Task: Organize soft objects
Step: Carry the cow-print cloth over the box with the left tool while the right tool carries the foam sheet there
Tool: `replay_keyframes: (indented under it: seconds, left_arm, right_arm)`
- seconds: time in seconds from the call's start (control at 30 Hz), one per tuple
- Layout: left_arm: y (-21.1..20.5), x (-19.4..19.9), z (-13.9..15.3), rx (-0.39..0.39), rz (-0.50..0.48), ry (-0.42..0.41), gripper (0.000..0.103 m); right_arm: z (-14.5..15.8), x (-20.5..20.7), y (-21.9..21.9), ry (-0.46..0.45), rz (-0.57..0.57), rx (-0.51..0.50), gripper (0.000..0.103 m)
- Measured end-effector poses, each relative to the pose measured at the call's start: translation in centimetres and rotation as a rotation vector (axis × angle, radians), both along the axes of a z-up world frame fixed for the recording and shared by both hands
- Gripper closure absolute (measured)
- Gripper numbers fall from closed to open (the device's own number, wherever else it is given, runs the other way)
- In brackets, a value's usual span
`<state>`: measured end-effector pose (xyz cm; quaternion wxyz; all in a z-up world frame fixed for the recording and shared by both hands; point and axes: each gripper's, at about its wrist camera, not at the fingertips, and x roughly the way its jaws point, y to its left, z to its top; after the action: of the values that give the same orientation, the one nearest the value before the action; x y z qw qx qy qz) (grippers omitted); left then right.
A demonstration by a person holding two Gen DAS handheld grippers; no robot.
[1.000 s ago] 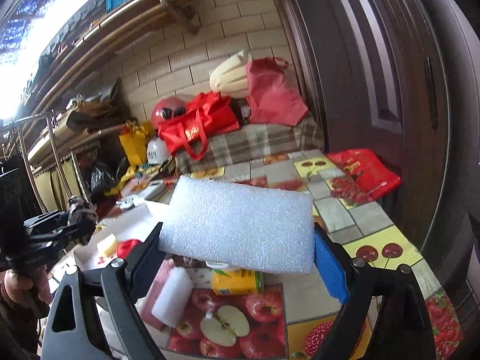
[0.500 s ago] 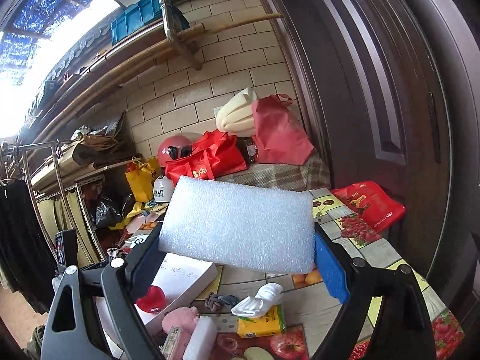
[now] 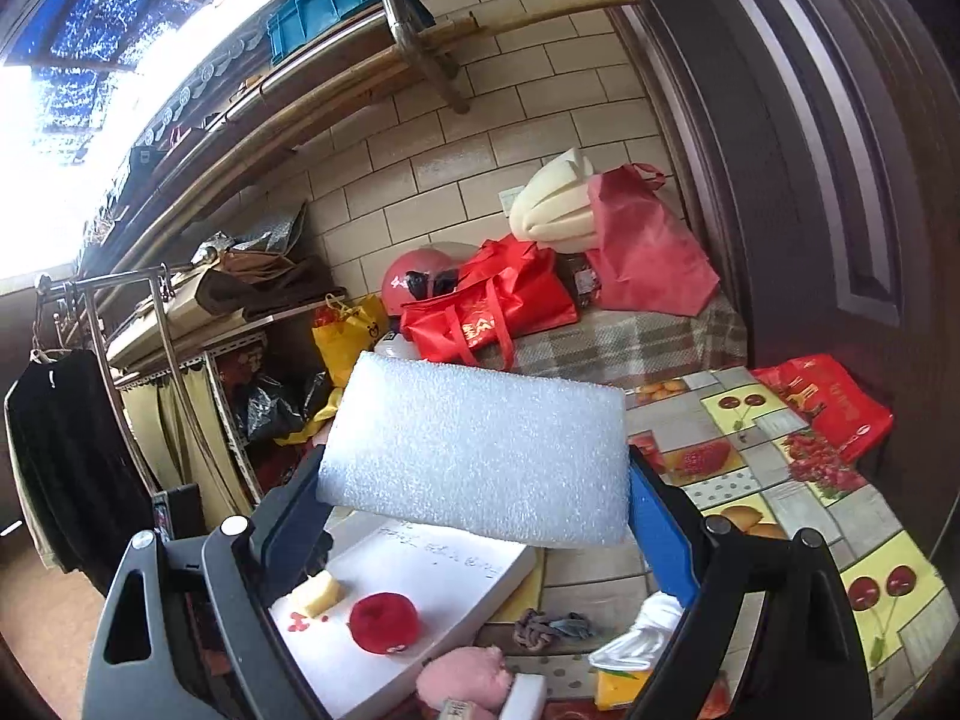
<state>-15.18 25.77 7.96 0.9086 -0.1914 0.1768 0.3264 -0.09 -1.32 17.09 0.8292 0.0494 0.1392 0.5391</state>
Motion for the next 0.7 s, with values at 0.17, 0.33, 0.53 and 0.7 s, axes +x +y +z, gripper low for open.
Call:
replay_keyframes:
  seconds: [0.17,0.33,0.53,0.7]
  left_arm:
    - [0.6,-0.2,-0.4,-0.021,0.012,-0.003,0.06]
    - [0.9,-0.3,-0.6,-0.033,0.014,-0.009,0.06]
    - [1.4,-0.8,-0.5,-0.054,0.024,-0.033,0.06]
    - [1.7,-1.0,-0.6,-0.075,0.031,-0.049,0.06]
  right_arm:
    - [-0.5,-0.5,3.8,0.046,0.069,-0.05,0.012]
    - [-1.7,-0.9,6.0,0.074,0.097,-0.09,0.012]
    - [-3.1,-0.4,7.6,0.14,0.105,-0.121,0.012]
    - [-4.1,-0.3,9.1,0.173,0.113,-0.131,0.012]
